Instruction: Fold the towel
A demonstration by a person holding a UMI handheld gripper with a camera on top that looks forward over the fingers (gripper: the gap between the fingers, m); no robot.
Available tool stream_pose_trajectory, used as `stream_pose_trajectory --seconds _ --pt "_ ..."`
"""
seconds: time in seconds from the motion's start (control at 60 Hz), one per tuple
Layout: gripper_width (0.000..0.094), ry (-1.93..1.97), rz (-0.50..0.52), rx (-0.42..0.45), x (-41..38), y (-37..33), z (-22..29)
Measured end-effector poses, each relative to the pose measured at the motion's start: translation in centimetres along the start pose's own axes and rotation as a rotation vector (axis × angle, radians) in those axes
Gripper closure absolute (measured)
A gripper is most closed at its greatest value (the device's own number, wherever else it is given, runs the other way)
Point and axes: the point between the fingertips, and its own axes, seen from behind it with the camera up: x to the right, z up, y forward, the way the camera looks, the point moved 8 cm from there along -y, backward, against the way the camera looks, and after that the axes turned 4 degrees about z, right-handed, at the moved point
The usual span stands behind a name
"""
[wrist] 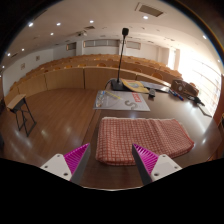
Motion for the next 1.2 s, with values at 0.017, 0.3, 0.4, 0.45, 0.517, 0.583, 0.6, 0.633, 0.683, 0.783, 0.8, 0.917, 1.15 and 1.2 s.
stream_pose_trajectory --seconds 0.017,0.3,0.4,0.45,0.517,0.583,0.6,0.633,0.683,0.783,0.8,0.917,1.15,1.2 --pt "0.0081 -0.004 -0.005 -0.002 -0.2 0.8 0.2" --pt "0.0512 -0.037 -0.077 -0.073 -1.1 8.3 0.9" --pt "0.0715 -0.095 -0.096 -0.049 -0.8 8.8 1.2" --pt "0.0819 -0.108 -0.107 -0.035 -0.6 8.9 1.3" --pt "0.0855 -0.098 -0.101 -0.028 -0.5 8.9 1.5" --pt "0.0877 -0.076 -0.082 -0.026 -0.4 8.7 1.6" --pt "0.0879 -0.067 -0.071 -0.028 -0.5 8.7 1.7" --pt "0.0881 -0.042 -0.043 -0.031 -0.8 8.3 1.9" --pt "0.0881 0.002 0.012 -0.024 -1.8 7.2 2.6" --pt "0.0881 0.078 0.146 0.023 -2.2 4.7 5.7" --pt "0.0881 0.091 0.166 0.035 -2.1 4.2 6.4" --pt "0.0881 0.196 0.239 0.109 1.6 1.8 11.0" --pt "0.0874 0.240 0.083 0.035 16.7 3.7 8.4" --pt "0.0860 0.259 0.060 -0.010 19.2 4.6 6.7"
